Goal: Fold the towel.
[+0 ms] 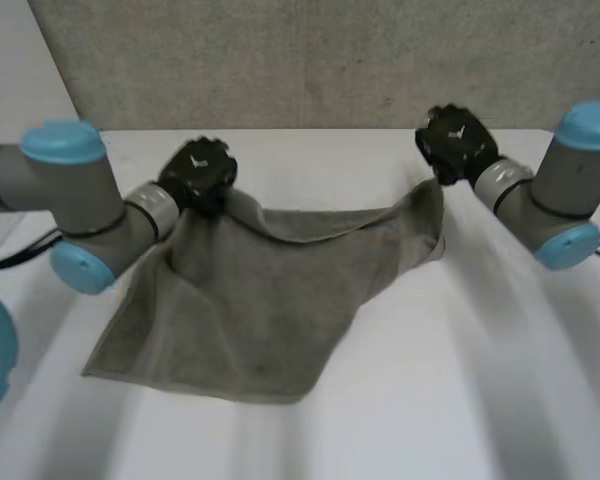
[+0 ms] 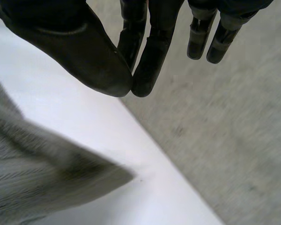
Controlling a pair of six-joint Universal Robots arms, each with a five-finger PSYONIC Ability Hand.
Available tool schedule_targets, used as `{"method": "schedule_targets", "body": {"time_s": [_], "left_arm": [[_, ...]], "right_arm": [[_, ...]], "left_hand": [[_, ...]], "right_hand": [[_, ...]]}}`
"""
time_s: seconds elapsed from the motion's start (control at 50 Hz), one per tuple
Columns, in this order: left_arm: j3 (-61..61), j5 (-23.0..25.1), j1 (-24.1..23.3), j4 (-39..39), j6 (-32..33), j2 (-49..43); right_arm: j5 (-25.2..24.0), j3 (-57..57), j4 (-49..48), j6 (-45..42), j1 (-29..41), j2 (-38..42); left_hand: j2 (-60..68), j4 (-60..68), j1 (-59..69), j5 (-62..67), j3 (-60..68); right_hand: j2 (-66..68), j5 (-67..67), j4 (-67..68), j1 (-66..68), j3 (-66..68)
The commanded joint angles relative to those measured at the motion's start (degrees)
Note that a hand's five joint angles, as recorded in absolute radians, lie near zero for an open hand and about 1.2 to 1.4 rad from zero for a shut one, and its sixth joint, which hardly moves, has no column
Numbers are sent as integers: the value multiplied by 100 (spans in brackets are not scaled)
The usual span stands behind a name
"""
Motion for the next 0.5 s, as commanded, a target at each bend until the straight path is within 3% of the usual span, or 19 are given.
{"method": "schedule_targets", "body": {"time_s": [0.02,0.16,0.28,0.32,0.36,0.5], "left_arm": [[-897,-213,225,55,-102,1355],[-2042,-248,269,-24,-164,2404],[-2798,-239,383,-130,-217,3098],[-2982,-240,401,-147,-234,3151],[-3052,-248,357,-173,-278,3160],[-3457,-195,260,-393,-744,3221]], "right_arm": [[-272,1120,22,90,-74,-1393],[-991,2805,399,196,-513,-2929],[-1300,3115,752,178,-654,-3125],[-1283,3141,761,152,-610,-2976],[-1283,3106,743,152,-601,-2758],[-1098,2324,637,337,-294,-1630]], "left_hand": [[602,-300,783,568,-253],[602,-300,783,568,-253],[602,-300,783,568,-253],[602,-300,783,568,-253],[602,-300,783,568,-253],[602,-300,783,568,-253]], "right_hand": [[524,336,-37,410,-36],[524,336,-37,410,-36],[524,336,-37,410,-36],[-4711,-4899,-37,-4825,-36],[-5418,-5606,-37,-5532,-36],[-5425,-5613,-37,-5539,-36]]}}
